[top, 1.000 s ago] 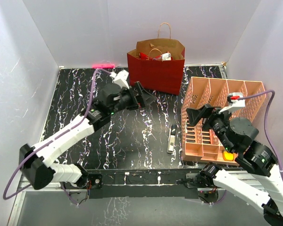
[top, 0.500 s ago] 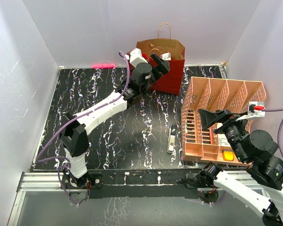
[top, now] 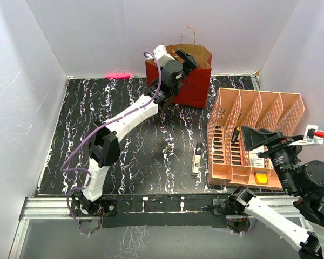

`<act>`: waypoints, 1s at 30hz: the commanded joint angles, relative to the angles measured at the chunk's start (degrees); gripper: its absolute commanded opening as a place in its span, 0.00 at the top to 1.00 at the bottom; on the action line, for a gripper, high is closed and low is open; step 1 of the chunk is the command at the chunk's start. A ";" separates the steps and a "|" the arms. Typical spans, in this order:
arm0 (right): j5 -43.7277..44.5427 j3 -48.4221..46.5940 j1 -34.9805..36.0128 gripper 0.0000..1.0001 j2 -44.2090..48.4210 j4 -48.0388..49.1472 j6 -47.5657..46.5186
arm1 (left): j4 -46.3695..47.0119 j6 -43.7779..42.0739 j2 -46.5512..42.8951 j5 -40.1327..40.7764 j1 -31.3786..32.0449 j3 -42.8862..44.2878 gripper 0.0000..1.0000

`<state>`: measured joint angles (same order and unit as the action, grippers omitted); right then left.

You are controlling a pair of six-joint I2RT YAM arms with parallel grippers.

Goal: Take the snacks out of the paper bag
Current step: Move the paper bag to the center of the board.

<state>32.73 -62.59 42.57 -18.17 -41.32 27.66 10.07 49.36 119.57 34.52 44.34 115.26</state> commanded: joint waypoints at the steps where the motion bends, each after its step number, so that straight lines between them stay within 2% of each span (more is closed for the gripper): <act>1: 0.80 -2.68 -0.30 0.02 0.93 -0.51 1.03 | 0.53 0.71 2.44 0.08 -1.07 6.32 0.26; 3: 0.79 -2.80 -0.25 0.02 1.03 -0.89 1.10 | 0.45 0.57 3.83 -0.03 -1.33 8.16 0.28; 4: 0.38 -2.88 -0.25 0.02 0.97 -0.88 1.08 | -0.26 0.56 4.54 0.44 -1.48 9.02 0.32; 5: -0.26 -3.03 -0.25 0.02 0.81 -0.87 0.97 | -1.17 0.95 5.02 1.08 -1.69 9.74 0.41; 7: -1.58 -3.68 -0.22 0.02 0.16 -1.02 0.61 | -2.09 1.70 5.40 0.83 -2.31 10.04 0.48; 11: -3.30 -4.26 -0.25 0.02 -1.04 -1.75 0.04 | -1.98 2.23 5.41 0.02 -3.30 9.87 0.51; 14: -4.36 -2.93 -0.28 0.02 -1.05 -1.48 0.45 | -3.70 2.79 5.43 -0.68 -4.54 10.30 0.64; 18: -6.53 -0.73 -0.30 0.02 -1.05 -1.00 1.74 | -4.10 3.77 5.23 -4.94 -6.12 10.64 0.76; 24: -8.74 0.79 -0.24 0.02 -2.50 -0.09 2.13 | -5.71 2.86 4.82 -6.96 -7.11 12.09 0.85; 30: -9.79 1.32 -0.21 0.02 -4.97 -0.05 2.60 | -7.39 2.41 -0.52 -6.74 -9.03 6.98 0.95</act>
<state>24.43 -61.95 42.57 -21.37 -43.55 29.61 4.08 52.49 125.91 27.99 36.62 124.62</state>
